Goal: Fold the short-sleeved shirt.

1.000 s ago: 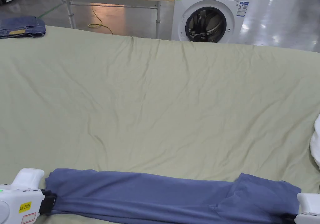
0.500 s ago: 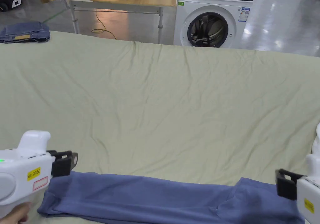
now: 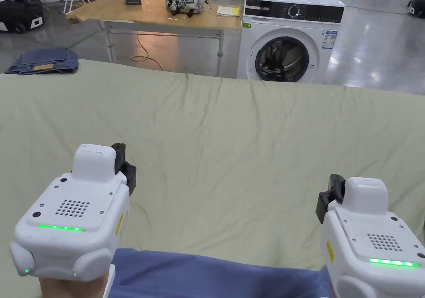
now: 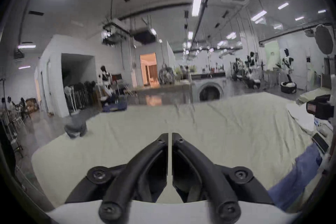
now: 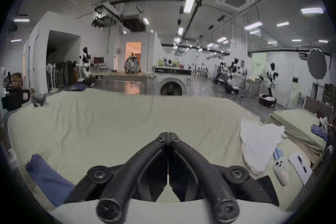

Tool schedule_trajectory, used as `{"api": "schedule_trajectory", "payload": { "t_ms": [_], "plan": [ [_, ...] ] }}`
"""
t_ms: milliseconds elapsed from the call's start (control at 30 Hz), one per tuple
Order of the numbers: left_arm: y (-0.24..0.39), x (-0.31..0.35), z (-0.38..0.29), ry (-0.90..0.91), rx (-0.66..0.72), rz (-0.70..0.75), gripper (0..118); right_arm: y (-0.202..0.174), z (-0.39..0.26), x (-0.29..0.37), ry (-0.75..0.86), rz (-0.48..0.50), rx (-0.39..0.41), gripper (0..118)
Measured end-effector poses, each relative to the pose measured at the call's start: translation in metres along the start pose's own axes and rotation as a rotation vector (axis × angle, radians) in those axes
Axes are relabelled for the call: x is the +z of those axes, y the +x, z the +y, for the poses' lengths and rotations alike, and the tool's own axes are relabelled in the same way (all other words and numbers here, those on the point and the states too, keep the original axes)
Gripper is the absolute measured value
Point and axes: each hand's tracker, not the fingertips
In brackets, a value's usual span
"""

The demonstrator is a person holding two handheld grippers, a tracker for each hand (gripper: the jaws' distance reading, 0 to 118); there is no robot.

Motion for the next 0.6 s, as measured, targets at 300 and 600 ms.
{"api": "schedule_trajectory", "payload": {
  "t_ms": [300, 600],
  "plan": [
    [-0.030, -0.012, 0.000, -0.091, 0.129, -0.078, 0, -0.025, 0.027, 0.007, 0.097, -0.010, -0.033, 0],
    [-0.152, -0.027, -0.043, -0.484, 0.424, -0.369, 0, -0.035, 0.032, 0.004, 0.081, 0.035, 0.028, 0]
  ]
}}
